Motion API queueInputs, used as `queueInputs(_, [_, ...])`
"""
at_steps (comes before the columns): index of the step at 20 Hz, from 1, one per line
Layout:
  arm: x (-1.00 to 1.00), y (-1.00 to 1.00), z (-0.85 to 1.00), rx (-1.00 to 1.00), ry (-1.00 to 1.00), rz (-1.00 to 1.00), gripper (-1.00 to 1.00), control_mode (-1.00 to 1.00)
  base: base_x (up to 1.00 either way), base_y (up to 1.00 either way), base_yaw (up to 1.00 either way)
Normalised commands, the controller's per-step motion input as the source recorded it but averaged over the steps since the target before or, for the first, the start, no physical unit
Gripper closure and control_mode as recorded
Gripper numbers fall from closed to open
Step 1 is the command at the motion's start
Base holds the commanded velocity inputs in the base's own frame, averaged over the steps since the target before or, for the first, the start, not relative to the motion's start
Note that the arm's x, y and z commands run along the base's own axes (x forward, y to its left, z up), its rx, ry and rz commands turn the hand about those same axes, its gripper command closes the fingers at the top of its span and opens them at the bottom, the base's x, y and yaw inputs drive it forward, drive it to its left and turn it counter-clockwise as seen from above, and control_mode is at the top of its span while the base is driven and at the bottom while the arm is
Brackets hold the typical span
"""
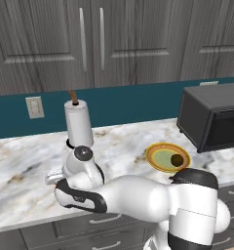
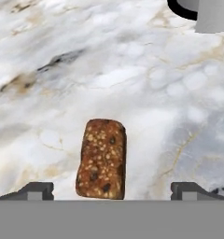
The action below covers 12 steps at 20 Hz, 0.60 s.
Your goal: Pick the avocado and bread from the counter and place them on the plate. Then pick the jam from the cabinet and place it next to the plate. Lastly close the cabinet door.
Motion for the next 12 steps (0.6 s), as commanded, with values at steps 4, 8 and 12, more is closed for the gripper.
queueInputs(4, [0.11,0.09,-0.48,0.0,0.0,0.01,-1.0,-1.0,0.0,0.0,0.0])
queueInputs(8, [0.07,0.1,-0.3,0.0,0.0,0.0,-1.0,-1.0,0.0,0.0,0.0])
queueInputs(12, [0.0,0.02,0.0,0.0,0.0,0.0,1.0,-1.0,0.0,0.0,0.0])
